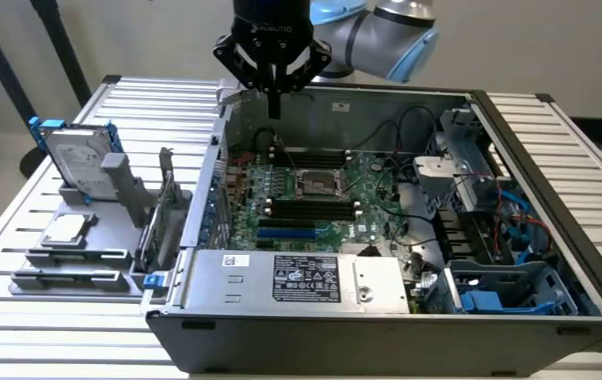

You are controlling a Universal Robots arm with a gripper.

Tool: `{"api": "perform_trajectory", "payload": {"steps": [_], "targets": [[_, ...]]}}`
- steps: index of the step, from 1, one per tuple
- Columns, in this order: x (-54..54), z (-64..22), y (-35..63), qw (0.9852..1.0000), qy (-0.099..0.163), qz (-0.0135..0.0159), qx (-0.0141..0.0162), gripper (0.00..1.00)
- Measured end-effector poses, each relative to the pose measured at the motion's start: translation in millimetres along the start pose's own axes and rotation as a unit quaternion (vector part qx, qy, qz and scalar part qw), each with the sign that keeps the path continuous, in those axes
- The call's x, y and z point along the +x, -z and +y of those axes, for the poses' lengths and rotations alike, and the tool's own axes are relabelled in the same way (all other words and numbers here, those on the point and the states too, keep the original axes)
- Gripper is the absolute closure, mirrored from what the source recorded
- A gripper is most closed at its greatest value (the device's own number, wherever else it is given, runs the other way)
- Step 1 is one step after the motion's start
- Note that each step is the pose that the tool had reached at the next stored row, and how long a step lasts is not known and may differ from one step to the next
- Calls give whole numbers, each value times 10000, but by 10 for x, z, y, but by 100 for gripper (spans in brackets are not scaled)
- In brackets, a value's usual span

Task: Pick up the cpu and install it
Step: 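Reach for the cpu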

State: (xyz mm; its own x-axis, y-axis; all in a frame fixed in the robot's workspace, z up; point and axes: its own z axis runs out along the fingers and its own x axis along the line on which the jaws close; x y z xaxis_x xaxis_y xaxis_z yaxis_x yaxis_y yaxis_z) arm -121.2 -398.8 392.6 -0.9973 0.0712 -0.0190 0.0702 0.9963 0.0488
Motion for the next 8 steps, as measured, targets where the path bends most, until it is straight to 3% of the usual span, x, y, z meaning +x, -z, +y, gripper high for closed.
{"api": "perform_trajectory", "payload": {"steps": [4, 8], "targets": [[7, 1, 0, 10000, 0, 0, 0, 89], [150, 19, 3, 10000, 0, 0, 1, 89]]}}
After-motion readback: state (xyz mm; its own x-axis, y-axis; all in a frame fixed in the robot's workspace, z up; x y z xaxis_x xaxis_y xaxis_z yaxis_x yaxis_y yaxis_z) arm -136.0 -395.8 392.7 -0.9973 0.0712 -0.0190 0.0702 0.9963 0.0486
